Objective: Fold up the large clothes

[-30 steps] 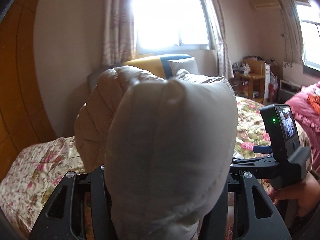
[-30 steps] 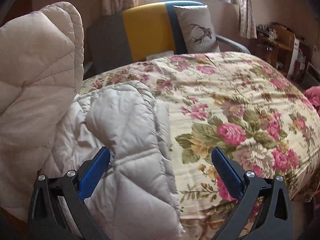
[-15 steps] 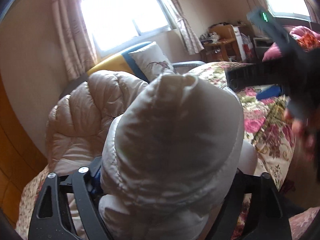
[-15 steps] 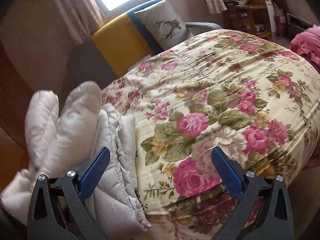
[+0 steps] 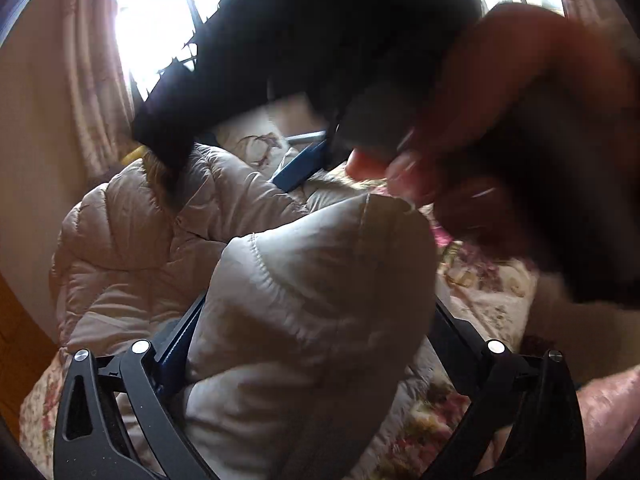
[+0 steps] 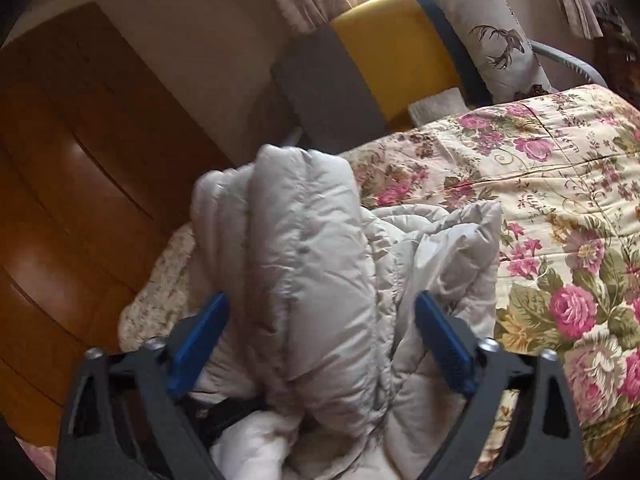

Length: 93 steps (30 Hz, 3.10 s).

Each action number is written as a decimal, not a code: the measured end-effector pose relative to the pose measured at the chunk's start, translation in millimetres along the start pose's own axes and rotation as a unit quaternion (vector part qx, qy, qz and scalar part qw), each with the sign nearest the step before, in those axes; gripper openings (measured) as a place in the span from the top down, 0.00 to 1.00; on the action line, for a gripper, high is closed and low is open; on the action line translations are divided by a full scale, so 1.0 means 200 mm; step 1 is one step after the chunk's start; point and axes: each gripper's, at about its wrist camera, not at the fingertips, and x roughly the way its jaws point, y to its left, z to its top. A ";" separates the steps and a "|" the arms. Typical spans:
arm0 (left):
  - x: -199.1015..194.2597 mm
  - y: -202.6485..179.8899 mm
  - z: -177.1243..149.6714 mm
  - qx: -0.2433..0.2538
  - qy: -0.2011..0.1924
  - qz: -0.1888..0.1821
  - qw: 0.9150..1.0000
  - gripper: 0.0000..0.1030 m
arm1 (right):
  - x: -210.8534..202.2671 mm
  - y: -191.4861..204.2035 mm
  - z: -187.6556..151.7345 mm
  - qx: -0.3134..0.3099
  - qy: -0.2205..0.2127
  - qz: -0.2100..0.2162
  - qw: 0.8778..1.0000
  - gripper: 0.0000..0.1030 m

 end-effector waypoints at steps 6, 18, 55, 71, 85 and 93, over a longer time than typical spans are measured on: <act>-0.37 0.30 -0.10 -0.079 -0.058 -0.069 0.993 0.04 | -0.01 -0.06 -0.08 0.015 -0.037 0.019 0.999 0.56; -0.18 1.35 -0.60 -0.504 -0.031 0.079 0.860 0.04 | -0.40 -0.23 -0.23 0.116 -0.174 0.038 0.977 0.27; 0.27 0.57 0.14 -0.098 -0.033 0.016 0.994 0.04 | 0.08 -0.21 -0.17 0.013 -0.032 0.049 0.998 0.65; 0.33 0.22 0.23 0.060 -0.035 0.092 0.993 0.04 | -0.35 -0.09 -0.01 0.015 -0.093 -0.019 0.995 0.40; 0.49 0.57 0.33 -0.058 0.076 0.186 0.978 0.04 | -0.19 -0.25 -0.22 0.068 -0.141 -0.114 0.981 0.83; 0.63 0.53 0.32 -0.056 0.091 0.177 0.978 0.04 | -0.52 0.06 0.01 -0.006 -0.187 -0.186 0.965 0.50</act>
